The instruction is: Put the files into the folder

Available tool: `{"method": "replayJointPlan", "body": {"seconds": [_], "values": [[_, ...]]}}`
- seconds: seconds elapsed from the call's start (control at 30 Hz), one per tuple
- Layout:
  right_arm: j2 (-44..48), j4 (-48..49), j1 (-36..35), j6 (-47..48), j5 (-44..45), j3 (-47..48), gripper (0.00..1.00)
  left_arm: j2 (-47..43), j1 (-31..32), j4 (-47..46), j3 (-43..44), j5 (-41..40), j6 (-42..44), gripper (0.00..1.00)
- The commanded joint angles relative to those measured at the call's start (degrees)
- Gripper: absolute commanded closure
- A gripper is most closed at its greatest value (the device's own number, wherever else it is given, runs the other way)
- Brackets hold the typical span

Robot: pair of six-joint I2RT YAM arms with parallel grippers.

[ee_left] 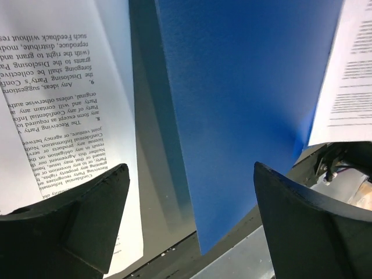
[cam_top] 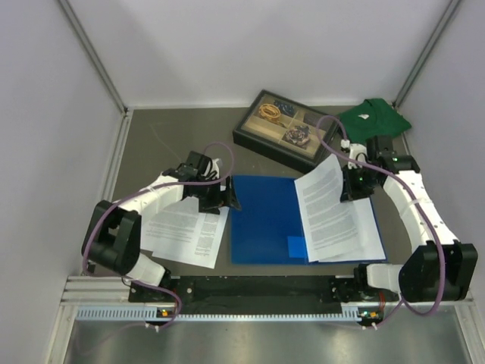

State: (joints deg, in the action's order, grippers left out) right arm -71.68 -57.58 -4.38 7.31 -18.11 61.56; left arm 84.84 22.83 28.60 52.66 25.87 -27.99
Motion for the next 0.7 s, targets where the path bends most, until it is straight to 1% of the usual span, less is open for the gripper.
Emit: {"method": "replayJointPlan", "body": {"seconds": [0.0, 0.03, 0.1, 0.13, 0.2, 0.43, 0.67], "values": [[1.6, 0.4, 4.2, 4.6, 1.5, -0.1, 1.00, 2.2, 0.3, -4.3, -2.1, 2.5, 0.7, 0.10], [1.5, 0.5, 5.8, 4.8, 2.4, 0.0, 1.00, 2.3, 0.6, -4.7, -2.2, 2.6, 0.4, 0.12], [0.9, 0.4, 6.2, 5.4, 4.7, 0.3, 1.00, 2.9, 1.0, -5.0, -1.9, 3.0, 0.4, 0.14], [0.8, 0.5, 6.4, 5.5, 5.3, 0.4, 1.00, 3.1, 1.2, -5.0, -1.7, 3.1, 0.4, 0.17], [0.5, 0.7, 7.2, 5.6, 6.2, 0.5, 1.00, 3.4, 1.3, -5.1, -1.4, 3.0, 0.4, 0.20], [1.0, 0.4, 9.2, 6.4, 8.4, 0.7, 1.00, 4.6, 1.5, -4.8, -0.9, 3.5, 0.9, 0.21], [0.6, 0.8, 9.2, 6.9, 7.2, 0.5, 1.00, 4.3, 1.7, -4.4, -0.7, 3.3, 1.3, 0.22]]}}
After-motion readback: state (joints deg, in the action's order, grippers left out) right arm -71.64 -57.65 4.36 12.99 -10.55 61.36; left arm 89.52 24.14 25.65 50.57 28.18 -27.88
